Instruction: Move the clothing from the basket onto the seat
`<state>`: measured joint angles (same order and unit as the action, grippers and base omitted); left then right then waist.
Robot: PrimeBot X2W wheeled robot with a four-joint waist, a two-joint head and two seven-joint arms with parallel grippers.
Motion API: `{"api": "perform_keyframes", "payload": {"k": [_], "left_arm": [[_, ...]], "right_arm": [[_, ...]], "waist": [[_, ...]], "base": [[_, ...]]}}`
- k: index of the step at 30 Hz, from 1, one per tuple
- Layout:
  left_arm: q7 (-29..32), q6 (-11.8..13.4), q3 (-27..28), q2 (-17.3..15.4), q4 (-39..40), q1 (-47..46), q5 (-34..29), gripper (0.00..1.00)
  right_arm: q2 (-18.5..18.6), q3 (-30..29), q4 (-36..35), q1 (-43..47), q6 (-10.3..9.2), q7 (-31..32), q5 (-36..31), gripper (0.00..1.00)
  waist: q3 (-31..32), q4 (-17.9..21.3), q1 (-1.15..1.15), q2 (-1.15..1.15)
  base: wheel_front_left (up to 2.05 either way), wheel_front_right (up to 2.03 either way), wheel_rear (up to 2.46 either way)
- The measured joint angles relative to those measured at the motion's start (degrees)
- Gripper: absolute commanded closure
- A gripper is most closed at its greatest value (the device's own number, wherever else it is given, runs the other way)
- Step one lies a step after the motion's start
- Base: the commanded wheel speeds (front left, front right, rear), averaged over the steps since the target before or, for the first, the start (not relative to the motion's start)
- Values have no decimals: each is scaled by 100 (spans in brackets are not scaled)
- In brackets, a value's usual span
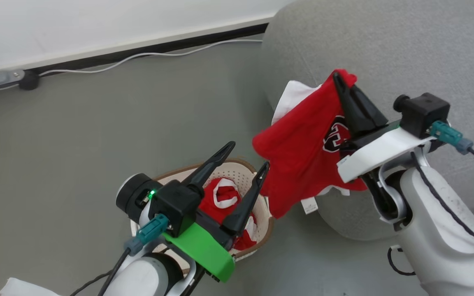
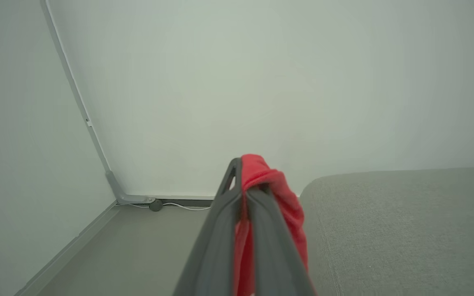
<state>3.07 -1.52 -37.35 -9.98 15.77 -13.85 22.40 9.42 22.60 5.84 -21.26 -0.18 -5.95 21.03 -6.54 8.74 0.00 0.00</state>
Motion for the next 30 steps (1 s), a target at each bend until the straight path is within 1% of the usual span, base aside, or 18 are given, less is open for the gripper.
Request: {"api": "perform_keyframes", "payload": {"k": [3,6,12,13,14,15,19,26,30], "left_arm": [[42,0,-12,-4,64,-1,-29,0],[92,0,-27,-18,130,-19,-186,0],[156,-1,-41,-73,176,-95,-255,0],[200,-1,-42,-81,199,-177,-280,0],[201,-2,-41,-86,204,-208,-294,0],[211,-4,-41,-93,205,-230,-297,0],[281,-5,-38,-124,232,-294,-303,0],[354,-10,-44,-176,242,-425,-349,0],[394,-76,-66,-170,243,-512,-349,0]], "right_arm": [[57,-131,-22,-32,-44,-12,23,100],[130,-241,-52,-60,-94,-53,32,100],[168,-413,-57,-66,-105,-143,77,100],[176,-488,-56,-66,-152,-188,110,100],[180,-525,-56,-67,-158,-212,130,100],[179,-553,-53,-67,-196,-242,136,100],[169,-673,-52,-68,-241,-318,255,100],[119,-745,-38,-75,-248,-438,327,100],[118,-895,4,-132,-279,-495,379,100]], "waist": [[-111,136,0,0],[-242,262,0,0],[-509,518,0,0],[-600,597,0,0],[-644,636,0,0],[-686,677,0,0],[-844,828,0,0],[-1055,1032,0,0],[-1174,1135,0,0]], "base": [[0,0,0],[0,0,0],[0,0,0],[0,0,0],[0,0,0],[0,0,0],[0,0,0],[0,0,0],[0,0,0]]}}
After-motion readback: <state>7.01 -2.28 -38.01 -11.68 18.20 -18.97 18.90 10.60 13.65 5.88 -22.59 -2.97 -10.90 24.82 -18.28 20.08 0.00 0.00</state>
